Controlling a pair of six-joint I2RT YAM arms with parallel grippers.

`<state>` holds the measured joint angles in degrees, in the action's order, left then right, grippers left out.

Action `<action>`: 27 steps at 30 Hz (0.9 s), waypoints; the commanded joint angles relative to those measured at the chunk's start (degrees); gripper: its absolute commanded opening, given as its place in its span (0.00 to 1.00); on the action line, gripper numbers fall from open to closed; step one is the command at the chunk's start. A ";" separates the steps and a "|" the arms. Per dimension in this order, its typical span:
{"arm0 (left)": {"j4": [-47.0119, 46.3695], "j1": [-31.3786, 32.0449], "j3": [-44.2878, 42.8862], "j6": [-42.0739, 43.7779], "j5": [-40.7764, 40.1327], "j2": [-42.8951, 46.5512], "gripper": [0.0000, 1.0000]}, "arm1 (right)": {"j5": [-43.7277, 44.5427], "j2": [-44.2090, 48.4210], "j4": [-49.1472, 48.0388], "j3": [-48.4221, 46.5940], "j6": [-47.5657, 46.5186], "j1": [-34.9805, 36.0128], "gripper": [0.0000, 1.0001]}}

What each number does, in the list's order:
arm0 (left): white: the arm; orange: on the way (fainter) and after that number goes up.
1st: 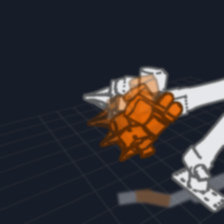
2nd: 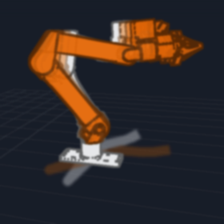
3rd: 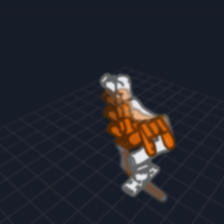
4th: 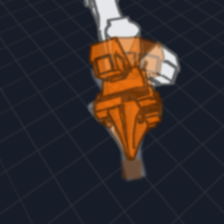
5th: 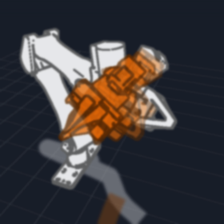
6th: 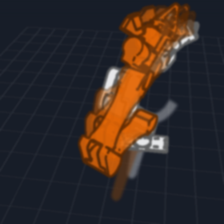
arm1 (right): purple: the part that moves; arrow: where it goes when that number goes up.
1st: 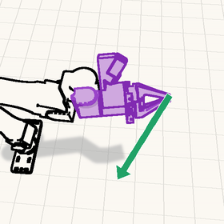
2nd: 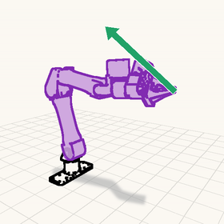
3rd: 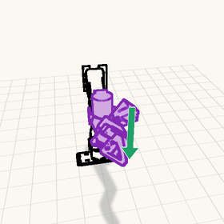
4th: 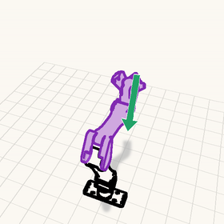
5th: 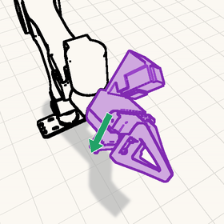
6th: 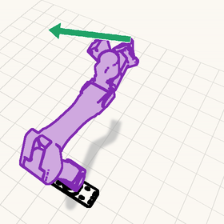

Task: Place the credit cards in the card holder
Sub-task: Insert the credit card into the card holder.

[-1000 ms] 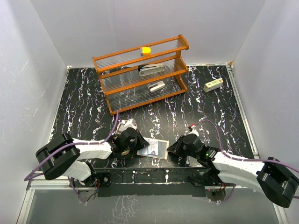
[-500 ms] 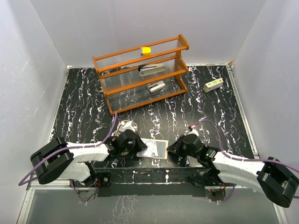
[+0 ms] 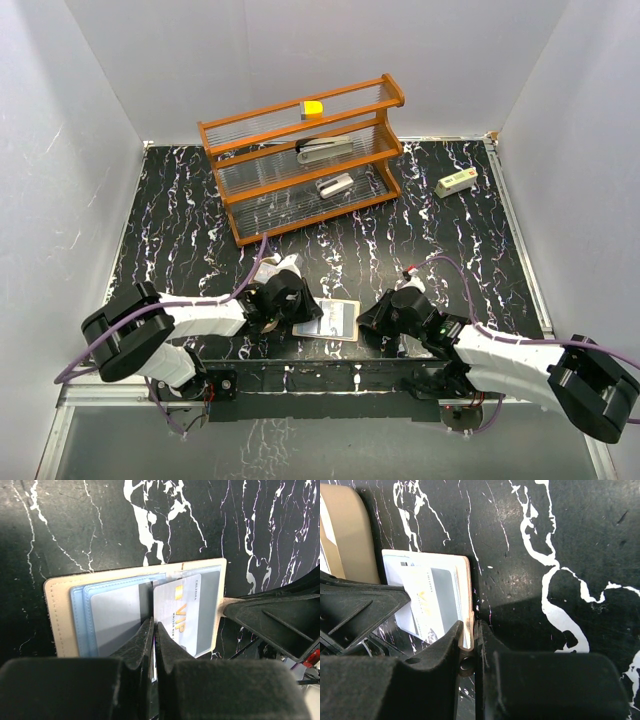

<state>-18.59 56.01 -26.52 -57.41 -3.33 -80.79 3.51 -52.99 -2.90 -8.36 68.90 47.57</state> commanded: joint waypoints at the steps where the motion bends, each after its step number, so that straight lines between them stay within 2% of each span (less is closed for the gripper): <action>1: 3.59 0.41 -1.94 2.13 1.47 -1.47 0.00 | 1.36 -0.35 -3.26 -1.15 -1.23 0.24 0.00; 12: -1.51 0.38 -4.91 -0.37 6.68 -7.27 0.00 | 1.47 -0.57 -4.67 -1.31 -1.27 0.24 0.00; 17: -0.65 0.34 -6.97 0.10 7.07 -8.31 0.00 | 3.69 0.23 -2.53 -2.18 -2.39 0.24 0.00; 18: -0.05 0.36 -7.55 0.22 6.92 -8.39 0.03 | 4.70 0.34 -1.87 -2.57 -2.98 0.24 0.00; 22: 2.46 0.33 -8.74 0.84 6.09 -7.56 0.26 | 7.72 1.39 3.47 -4.96 -5.33 0.24 0.00; 27: 10.71 0.29 -11.35 2.34 1.99 -5.32 0.41 | 10.25 3.56 6.24 -5.31 -6.53 0.19 0.00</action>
<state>-17.15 56.10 -34.96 -56.97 2.33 -88.66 8.95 -51.66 1.41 -11.05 64.47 47.62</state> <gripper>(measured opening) 0.364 0.107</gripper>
